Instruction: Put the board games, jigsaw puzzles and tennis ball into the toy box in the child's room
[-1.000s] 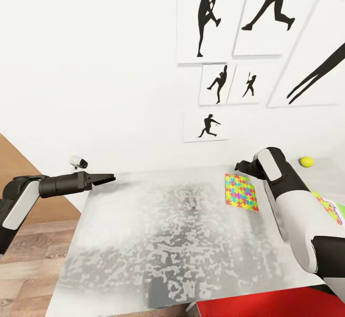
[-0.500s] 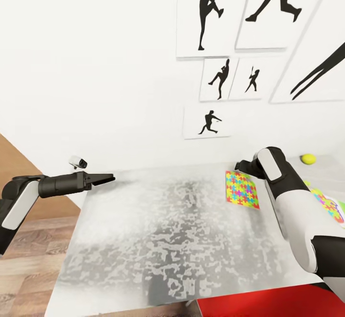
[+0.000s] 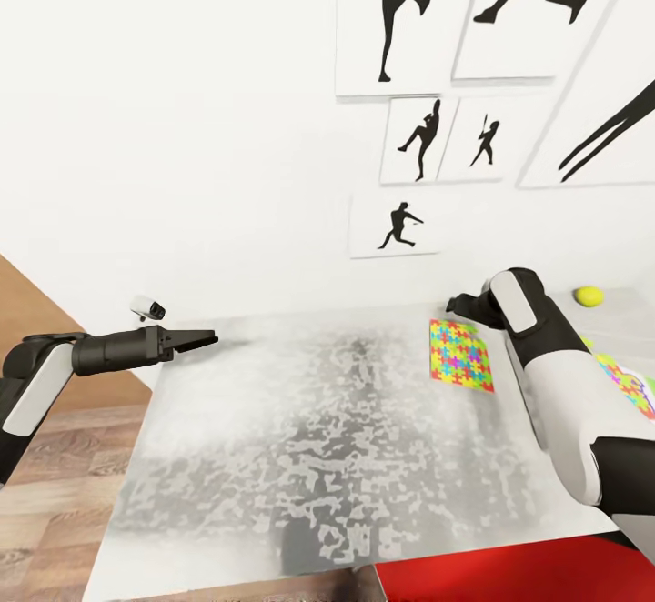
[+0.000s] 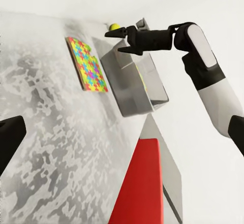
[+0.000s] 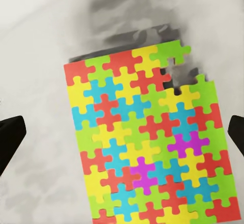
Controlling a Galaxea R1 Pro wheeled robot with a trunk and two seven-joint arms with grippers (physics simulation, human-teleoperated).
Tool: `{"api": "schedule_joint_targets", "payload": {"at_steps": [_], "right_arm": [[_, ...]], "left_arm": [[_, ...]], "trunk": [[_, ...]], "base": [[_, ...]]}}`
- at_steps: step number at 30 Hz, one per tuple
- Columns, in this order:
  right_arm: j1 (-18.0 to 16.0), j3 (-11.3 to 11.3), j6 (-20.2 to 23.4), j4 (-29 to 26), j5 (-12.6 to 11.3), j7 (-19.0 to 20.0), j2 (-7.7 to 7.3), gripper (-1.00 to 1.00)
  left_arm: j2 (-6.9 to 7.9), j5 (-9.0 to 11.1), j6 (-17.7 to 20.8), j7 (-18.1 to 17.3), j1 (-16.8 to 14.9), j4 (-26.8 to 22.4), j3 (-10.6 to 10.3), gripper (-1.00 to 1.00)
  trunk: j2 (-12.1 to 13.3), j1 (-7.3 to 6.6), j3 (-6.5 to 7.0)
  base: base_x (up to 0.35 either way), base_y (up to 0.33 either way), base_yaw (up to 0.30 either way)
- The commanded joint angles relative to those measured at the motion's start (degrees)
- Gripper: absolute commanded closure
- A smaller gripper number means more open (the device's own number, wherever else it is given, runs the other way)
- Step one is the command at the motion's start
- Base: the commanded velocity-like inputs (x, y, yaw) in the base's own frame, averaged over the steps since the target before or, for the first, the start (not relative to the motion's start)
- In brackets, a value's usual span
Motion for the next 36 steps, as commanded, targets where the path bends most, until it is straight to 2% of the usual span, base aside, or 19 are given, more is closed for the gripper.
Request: {"api": "schedule_joint_targets", "payload": {"at_steps": [1,13,26,36], "right_arm": [[-0.09,0.01,0.12,-0.05,-0.58,-0.53,-0.02,-1.0],[-0.29,0.03,0.12,0.03,-0.59,-0.53,-0.18,-1.0],[-0.28,0.0,0.1,0.12,-0.66,-0.46,-2.53,-1.0],[-0.28,-0.08,0.12,0.12,-0.67,-0.13,-2.82,-1.0]], "left_arm": [[0.07,0.12,0.24,-0.12,-0.05,0.02,-0.1,-1.0],[0.12,0.13,0.24,-0.12,-0.07,0.05,0.44,-1.0],[0.14,0.11,0.32,-0.12,-0.04,0.05,1.46,-1.0],[0.14,0.1,0.37,-0.12,-0.05,0.05,1.48,-1.0]], "trunk": [[-0.11,0.03,-0.2],[-0.11,0.03,-1.33],[-0.11,0.03,-2.56],[-0.11,0.03,-3.5]], "base": [[0.0,0.0,0.0],[0.0,0.0,0.0],[0.0,0.0,0.0],[0.0,0.0,0.0]]}}
